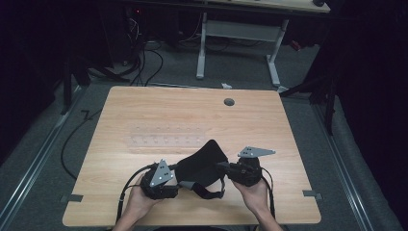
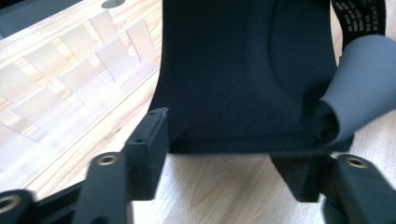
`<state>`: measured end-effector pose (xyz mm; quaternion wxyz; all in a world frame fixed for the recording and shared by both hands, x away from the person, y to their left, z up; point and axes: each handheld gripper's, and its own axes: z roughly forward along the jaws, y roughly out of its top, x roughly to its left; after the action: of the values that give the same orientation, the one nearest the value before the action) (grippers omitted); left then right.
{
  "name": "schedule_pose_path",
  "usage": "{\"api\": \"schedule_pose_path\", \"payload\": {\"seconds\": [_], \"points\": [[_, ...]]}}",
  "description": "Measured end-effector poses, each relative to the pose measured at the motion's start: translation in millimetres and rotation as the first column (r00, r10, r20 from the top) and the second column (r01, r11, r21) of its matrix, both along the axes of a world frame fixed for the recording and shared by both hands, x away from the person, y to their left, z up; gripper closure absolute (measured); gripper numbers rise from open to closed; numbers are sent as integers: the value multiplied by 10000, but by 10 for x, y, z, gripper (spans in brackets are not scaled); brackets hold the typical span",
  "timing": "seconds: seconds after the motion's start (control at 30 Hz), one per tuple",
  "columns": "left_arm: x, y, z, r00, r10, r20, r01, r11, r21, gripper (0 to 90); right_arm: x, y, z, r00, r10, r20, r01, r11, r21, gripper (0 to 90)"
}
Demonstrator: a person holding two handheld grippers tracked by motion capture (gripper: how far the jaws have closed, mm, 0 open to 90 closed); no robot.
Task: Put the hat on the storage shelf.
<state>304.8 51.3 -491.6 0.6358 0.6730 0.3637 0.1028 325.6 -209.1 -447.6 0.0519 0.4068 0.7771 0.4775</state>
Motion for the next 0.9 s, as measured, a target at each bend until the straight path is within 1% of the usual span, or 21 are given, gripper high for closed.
{"api": "schedule_pose_path", "payload": {"seconds": [0.03,0.1,0.2,0.27,0.33,0.37,0.4,0.5,0.53,0.57,0.6,0.63,0.67,0.73,0.77,0.8,0.87,0.9], "points": [[-5,-8,2,9999,-51,90,51,10000,21,418,4,16,5,10000,53,-40,-53,10000,53,847],[-11,-31,-3,9998,-85,183,82,9998,154,434,-3,58,20,9999,108,30,-108,9999,0,846],[-5,-45,-4,9999,-137,78,136,9997,184,457,4,95,27,9999,125,32,-125,9999,-6,846],[-3,-42,2,9998,-175,65,174,9997,167,478,7,109,34,9999,102,-36,-102,9999,40,846],[1,-38,9,9998,-164,93,162,9998,152,504,15,123,46,9999,129,40,-129,9999,37,845],[-3,-33,18,9998,-143,156,142,9999,94,523,17,131,54,9999,118,48,-119,9999,55,844],[-3,-25,27,9997,-113,221,112,9999,56,564,22,137,63,9999,119,77,-120,9999,60,843],[-15,5,59,9994,-291,204,293,9995,-96,653,47,144,83,9999,122,104,-124,9998,163,834],[-24,17,69,9990,-386,208,388,9992,-88,673,55,146,86,9998,133,133,-135,9998,174,830],[-46,36,92,9984,-553,145,556,9983,-177,714,61,151,97,9998,152,146,-154,9997,202,819],[-46,36,92,9984,-553,145,556,9983,-177,734,61,151,97,9998,152,146,-154,9997,202,819],[-54,51,102,9975,-697,77,698,9975,-108,734,68,153,98,9997,188,171,-192,9996,213,814],[-63,58,110,9968,-793,35,793,9968,-133,752,74,154,98,9997,208,148,-212,9995,234,808],[-86,76,130,9935,-1132,-151,1129,9934,-210,798,86,156,91,9997,230,102,-233,9994,254,785],[-102,79,140,9905,-1352,-270,1345,9905,-272,823,93,156,86,9997,225,90,-227,9994,263,775],[-119,82,146,9857,-1640,-382,1631,9863,-258,848,101,154,82,9997,217,66,-218,9994,285,764],[-150,67,156,9788,-1942,-646,1933,9809,-213,861,114,147,77,9999,159,44,-160,9994,303,725],[-160,59,156,9766,-2022,-738,2017,9793,-140,863,126,139,74,9998,150,113,-153,9995,273,696]]}}
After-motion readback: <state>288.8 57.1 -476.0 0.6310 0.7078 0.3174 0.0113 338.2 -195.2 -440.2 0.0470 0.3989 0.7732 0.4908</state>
